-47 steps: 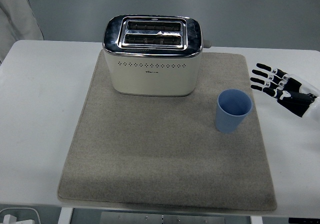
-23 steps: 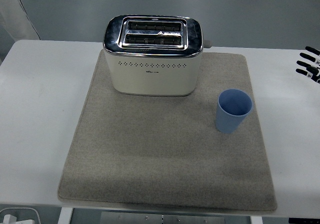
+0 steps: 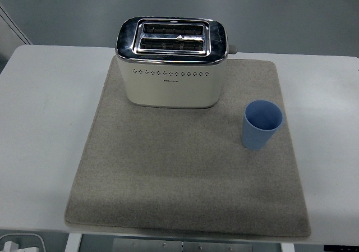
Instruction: Put the water cup in front of the bread machine
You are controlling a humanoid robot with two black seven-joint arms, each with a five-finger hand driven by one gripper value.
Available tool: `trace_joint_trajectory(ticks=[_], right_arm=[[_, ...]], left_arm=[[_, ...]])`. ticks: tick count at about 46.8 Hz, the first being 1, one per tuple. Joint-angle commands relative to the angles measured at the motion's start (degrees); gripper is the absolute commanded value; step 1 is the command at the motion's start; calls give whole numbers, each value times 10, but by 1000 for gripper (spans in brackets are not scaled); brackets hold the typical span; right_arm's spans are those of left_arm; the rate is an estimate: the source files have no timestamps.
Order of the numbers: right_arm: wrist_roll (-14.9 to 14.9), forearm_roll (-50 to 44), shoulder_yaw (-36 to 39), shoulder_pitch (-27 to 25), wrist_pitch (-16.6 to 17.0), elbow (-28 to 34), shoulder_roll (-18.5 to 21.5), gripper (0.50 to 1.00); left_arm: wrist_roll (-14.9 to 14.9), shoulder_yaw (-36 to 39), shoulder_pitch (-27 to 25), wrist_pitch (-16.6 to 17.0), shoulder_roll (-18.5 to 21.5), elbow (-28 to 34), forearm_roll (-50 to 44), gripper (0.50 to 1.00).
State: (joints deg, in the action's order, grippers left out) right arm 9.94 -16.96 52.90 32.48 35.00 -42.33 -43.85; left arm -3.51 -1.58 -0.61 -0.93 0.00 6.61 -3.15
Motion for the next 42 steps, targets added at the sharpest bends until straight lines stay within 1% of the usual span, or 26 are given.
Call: trace_joint_trajectory(ticks=[1,7,12,16,21,30,42], right_arm=[[0,0,0,1,0,19,0,928],[-3,-2,-8,25,0,41,-4,928],[-2,-2,-52,63,0,45,-22,928],[-1,-2,-88,93,0,45,-28,928],[-2,-10,-119,124,0,52,-28,928],[-1,-4,-206,195,0,97,-19,928],[-1,-5,-261,261,0,98,-19,928]], left_arm=[[0,0,0,0,0,0,0,1000],[0,0,0,0,0,1,0,1000],[0,0,0,0,0,0,0,1000],[0,0,0,0,0,1,0,1000],[0,0,0,0,0,0,0,1000],[0,0,0,0,0,1,0,1000],[0,0,0,0,0,0,0,1000]])
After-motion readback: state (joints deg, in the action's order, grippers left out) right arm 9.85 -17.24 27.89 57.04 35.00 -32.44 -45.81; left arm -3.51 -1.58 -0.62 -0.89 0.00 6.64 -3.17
